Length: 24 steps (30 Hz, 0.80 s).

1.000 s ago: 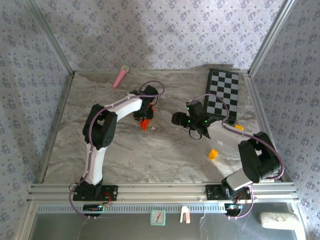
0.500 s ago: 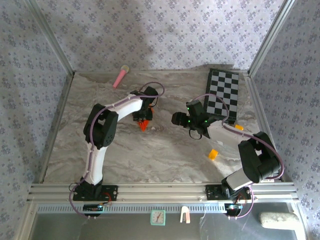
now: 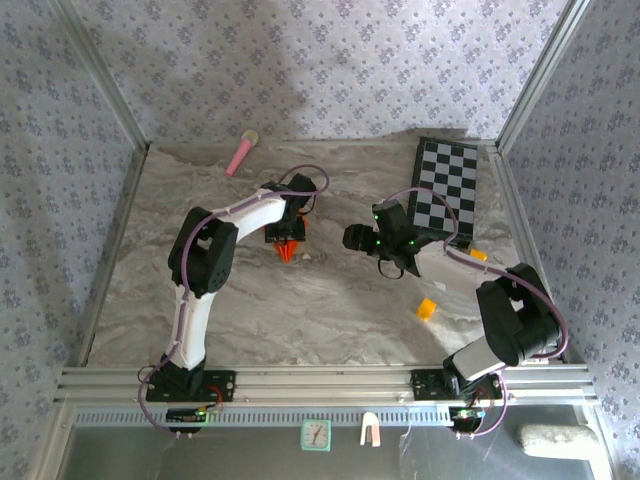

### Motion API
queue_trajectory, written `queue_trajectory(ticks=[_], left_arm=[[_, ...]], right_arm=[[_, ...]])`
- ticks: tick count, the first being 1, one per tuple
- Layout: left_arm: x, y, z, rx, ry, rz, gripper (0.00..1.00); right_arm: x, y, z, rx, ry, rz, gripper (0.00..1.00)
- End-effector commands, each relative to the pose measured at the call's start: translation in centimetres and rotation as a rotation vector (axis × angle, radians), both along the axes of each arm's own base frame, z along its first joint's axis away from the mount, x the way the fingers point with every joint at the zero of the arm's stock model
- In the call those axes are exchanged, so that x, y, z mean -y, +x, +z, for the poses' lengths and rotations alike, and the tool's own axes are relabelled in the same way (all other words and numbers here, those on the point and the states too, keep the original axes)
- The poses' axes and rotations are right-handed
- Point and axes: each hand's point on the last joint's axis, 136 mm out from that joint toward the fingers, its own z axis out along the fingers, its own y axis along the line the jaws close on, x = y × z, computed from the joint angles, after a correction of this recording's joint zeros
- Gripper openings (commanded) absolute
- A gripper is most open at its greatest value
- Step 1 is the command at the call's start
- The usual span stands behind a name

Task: Fold a paper plane with a square sheet of paper (pick it up from the middle)
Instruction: Move a paper plane to the center of the table.

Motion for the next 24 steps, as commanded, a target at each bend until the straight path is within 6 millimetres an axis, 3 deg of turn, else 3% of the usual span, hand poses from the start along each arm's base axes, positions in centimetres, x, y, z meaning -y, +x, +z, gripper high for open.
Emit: queue_trajectory(ticks=[1,8,17,24], left_arm=[[0.1,-0.1,-3.0,-0.05,-0.006,-0.01,0.62],[1.1,1.0,-0.6,-0.005,-0.049,-0.049,0.64],[0.6,1.2,6.5,0.112,-0.077,-0.043,0.71],[-0.9,0.6,12.4,0.233,-0.083,-0.036,0.82]], right_arm=[[-0.2,0.0,0.4,0.015,-0.003,0.018,0.74],[-0.3,0.2,0.6,0.017,-0.006,0.018,0.74],[0.0,0.4,1.4,0.027,-0.017,0.002,0.75],[1.8,0.7,4.2,0.102,-0.088,0.003,0.82]])
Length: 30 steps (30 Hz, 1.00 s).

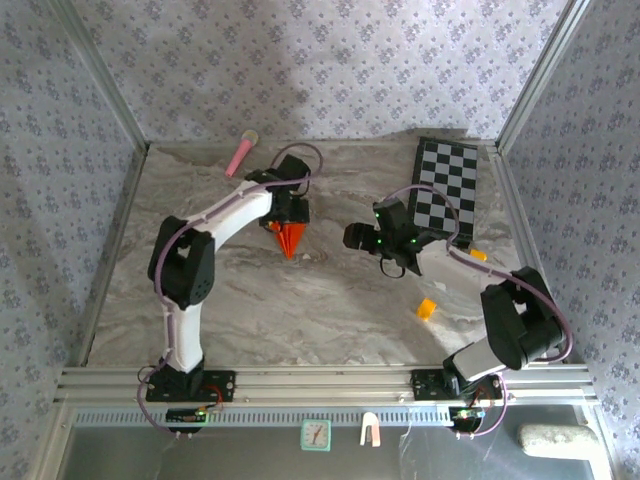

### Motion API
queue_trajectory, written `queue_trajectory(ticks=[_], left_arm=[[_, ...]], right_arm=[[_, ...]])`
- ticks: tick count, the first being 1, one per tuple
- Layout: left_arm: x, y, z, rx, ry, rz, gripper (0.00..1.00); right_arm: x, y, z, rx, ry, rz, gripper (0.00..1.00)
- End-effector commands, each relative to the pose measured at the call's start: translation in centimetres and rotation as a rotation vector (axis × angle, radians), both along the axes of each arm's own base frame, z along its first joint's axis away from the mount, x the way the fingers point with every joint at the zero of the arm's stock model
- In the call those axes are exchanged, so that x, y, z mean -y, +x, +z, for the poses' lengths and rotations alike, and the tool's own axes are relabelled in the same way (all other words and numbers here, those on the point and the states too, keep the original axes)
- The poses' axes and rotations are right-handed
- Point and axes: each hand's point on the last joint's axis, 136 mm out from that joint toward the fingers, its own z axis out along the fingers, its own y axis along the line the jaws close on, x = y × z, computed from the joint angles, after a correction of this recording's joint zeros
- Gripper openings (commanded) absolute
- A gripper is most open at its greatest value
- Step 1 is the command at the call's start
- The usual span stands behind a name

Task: Fold a paper plane with a square sheet of paper (pick it up from the middle)
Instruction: Move a paper plane to the center of the table, then reset both arms

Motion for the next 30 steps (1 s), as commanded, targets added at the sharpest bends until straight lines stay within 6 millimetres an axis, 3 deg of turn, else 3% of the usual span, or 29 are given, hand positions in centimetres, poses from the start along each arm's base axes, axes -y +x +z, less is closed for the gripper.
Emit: queue_trajectory(ticks=[1,5,10,14,18,21,24,30], left_arm=[[-1.8,-0.8,4.2,0.08,0.026,0.007,0.84],[-4.1,-1.1,8.5,0.207,0.042,0.045,0.92],[-9.3,-1.5,13.6,0.436,0.092,0.138,1.0],[-14.0,-2.3,15.1,0.579,0.116,0.24,1.0],[-19.2,-3.3,14.0,0.687,0.124,0.36,1.0],[-23.1,-4.4,12.5,0.758,0.125,0.46,1.0],[-25.7,-5.3,10.5,0.788,0.137,0.512,1.0],[-27.5,-5.5,7.2,0.777,0.269,0.437,1.0]], right_arm=[[1.4,0.7,3.4,0.083,-0.046,-0.008,0.83],[3.4,0.9,6.2,0.165,-0.117,-0.023,0.9],[7.3,1.1,10.5,0.307,-0.232,-0.101,1.0],[10.5,1.0,13.8,0.428,-0.332,-0.169,1.0],[14.4,0.7,15.2,0.511,-0.405,-0.294,1.0],[17.7,0.5,14.1,0.517,-0.47,-0.407,1.0],[20.4,0.3,11.6,0.501,-0.53,-0.472,1.0],[24.1,-0.2,6.5,0.451,-0.583,-0.548,1.0]])
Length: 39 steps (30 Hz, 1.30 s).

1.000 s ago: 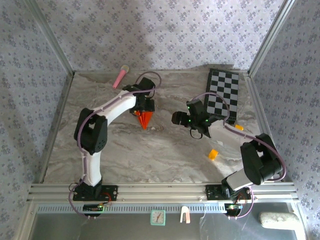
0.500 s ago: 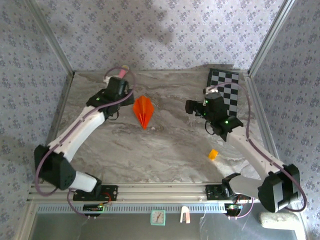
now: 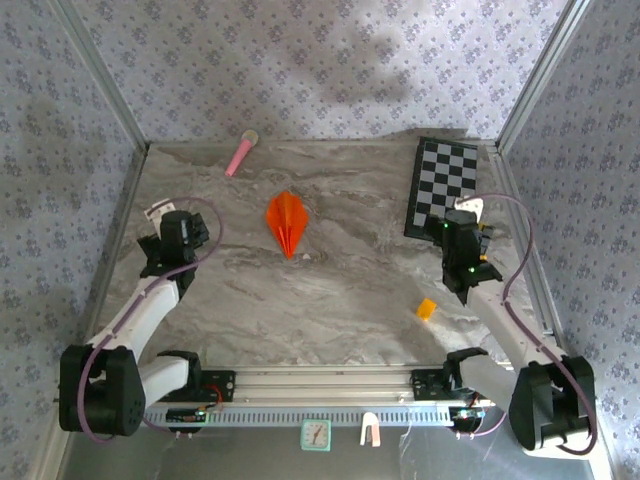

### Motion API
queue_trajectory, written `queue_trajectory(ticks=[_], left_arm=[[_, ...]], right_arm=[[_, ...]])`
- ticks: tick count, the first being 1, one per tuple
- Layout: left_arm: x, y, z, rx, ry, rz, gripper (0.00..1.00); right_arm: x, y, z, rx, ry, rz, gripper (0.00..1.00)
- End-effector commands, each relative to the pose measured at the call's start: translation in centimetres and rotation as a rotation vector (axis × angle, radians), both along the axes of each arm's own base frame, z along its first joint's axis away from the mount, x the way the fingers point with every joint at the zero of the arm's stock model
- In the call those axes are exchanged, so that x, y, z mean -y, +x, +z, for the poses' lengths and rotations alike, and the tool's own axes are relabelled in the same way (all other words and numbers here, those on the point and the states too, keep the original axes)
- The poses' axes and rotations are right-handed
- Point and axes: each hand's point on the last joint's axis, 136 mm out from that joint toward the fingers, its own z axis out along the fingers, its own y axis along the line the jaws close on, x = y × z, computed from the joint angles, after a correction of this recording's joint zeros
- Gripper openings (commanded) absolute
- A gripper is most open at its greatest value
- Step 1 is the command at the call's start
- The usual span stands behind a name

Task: Fold a paper plane with a square sheet of paper (pick it up from the middle)
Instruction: Reset both arms

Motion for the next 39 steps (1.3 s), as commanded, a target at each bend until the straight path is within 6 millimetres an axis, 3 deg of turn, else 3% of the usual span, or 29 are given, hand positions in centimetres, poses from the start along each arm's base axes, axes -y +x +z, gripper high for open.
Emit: queue_trajectory(ticks=[1,7,18,31,39], left_arm=[[0.1,1.5,1.6,0.11,0.079,-0.061,1.0],[1.9,2.4,-0.9,0.156,0.089,-0.235,1.0],[3.7,3.2,-2.9,0.174,0.006,-0.451,1.0],[3.3,4.8,-7.1,0.131,-0.012,-0.432,1.0],[2.9,5.5,-7.6,0.067,-0.004,-0.394,1.0]], right_arm=[[1.8,0.4,-0.5,0.069,-0.039,-0.047,1.0],[0.8,1.1,-4.4,0.081,-0.084,0.07,1.0],[-2.2,3.7,-6.9,0.113,-0.108,0.306,1.0],[-1.2,4.8,-8.5,0.078,-0.068,0.272,1.0],[-0.2,5.2,-8.9,0.047,-0.008,0.257,1.0]])
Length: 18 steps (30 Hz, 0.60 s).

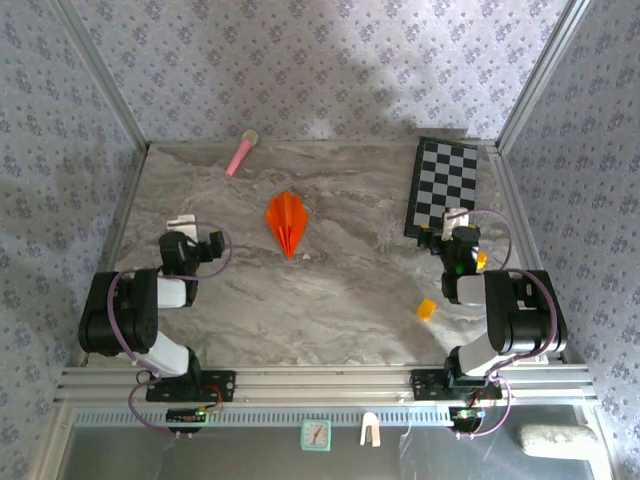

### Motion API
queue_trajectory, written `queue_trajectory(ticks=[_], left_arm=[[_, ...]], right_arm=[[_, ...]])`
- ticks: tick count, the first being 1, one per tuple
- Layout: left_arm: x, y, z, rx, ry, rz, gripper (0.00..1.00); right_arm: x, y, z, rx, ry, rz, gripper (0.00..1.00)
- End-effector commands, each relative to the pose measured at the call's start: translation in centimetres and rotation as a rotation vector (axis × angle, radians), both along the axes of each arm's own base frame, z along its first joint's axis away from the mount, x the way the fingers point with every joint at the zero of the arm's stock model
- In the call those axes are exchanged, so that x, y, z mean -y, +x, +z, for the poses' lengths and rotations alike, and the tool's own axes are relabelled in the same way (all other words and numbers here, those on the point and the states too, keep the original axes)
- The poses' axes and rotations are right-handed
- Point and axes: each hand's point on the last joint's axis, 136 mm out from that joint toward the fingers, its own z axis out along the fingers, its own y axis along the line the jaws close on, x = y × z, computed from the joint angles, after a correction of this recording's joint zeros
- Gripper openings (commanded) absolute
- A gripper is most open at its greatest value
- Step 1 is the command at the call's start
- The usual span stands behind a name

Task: Fold a paper plane with a square sheet of paper (pick it up from the middle)
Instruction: Reset both arms

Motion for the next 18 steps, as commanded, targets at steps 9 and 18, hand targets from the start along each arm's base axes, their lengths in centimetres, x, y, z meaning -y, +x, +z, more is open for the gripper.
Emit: queue_trajectory(ticks=[9,18], left_arm=[[0.32,1.13,1.02,0.011,0.049,0.011,1.0],[0.42,1.24,0.95,0.005,0.044,0.006,1.0]], right_arm=[[0.0,0.21,-0.45,-0.024,0.029,0.003,1.0],[-0.03,0.21,-0.45,-0.024,0.029,0.003,1.0]])
